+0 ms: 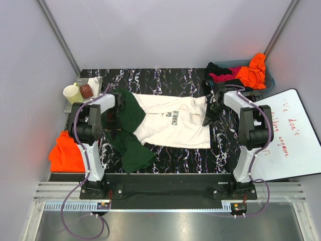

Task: Fold and stack the t-shirts
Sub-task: Fold the tshirt

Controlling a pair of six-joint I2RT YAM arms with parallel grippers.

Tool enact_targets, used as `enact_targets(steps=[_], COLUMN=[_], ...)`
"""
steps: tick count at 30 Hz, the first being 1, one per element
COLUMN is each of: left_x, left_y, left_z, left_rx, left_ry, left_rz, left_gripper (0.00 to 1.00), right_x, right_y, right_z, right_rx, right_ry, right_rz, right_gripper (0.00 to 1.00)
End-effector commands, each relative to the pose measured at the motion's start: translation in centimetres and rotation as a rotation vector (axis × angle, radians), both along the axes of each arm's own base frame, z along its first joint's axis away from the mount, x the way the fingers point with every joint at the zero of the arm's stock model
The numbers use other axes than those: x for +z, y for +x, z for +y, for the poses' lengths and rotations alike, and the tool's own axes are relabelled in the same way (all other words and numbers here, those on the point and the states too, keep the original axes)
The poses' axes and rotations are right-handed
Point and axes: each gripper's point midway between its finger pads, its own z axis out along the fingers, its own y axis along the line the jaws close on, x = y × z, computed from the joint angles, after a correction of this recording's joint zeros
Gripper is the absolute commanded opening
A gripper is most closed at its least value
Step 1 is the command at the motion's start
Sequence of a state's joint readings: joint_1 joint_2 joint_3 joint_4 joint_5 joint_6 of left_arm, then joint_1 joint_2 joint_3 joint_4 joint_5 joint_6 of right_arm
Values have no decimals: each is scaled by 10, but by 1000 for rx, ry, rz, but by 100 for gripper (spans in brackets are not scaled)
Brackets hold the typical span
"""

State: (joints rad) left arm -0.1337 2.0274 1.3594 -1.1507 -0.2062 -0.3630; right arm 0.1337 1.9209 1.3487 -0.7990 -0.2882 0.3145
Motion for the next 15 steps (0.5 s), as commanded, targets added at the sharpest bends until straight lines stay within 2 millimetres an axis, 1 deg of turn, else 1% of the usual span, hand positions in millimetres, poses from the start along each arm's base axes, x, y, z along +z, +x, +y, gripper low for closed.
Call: enact_targets(steps=[1,4,6,8,10,15], left_x=[4,5,6,7,8,8], left_y=[6,7,9,9,8,5], left_z=[8,8,7,9,11,18], left_rx=[-18,-21,-22,-25,-25,-8], left_ry=[-12,-20,-24,-17,-10,10], left_rz=[-5,-6,-11,-10,-1,21], left_gripper=[0,0,0,0,0,0], right_x=[-10,-21,-25,-30,-30,-29], right_y=[6,7,8,7,7,10], right_z=[-13,-12,-9,-10,-9,-20], right_rx=[39,48,56,68,86,105], right_ry=[-116,-146,-162,-195,-229,-318], right_rz=[26,57,68,88,101,107], right_gripper=[13,14,14,14,14,15])
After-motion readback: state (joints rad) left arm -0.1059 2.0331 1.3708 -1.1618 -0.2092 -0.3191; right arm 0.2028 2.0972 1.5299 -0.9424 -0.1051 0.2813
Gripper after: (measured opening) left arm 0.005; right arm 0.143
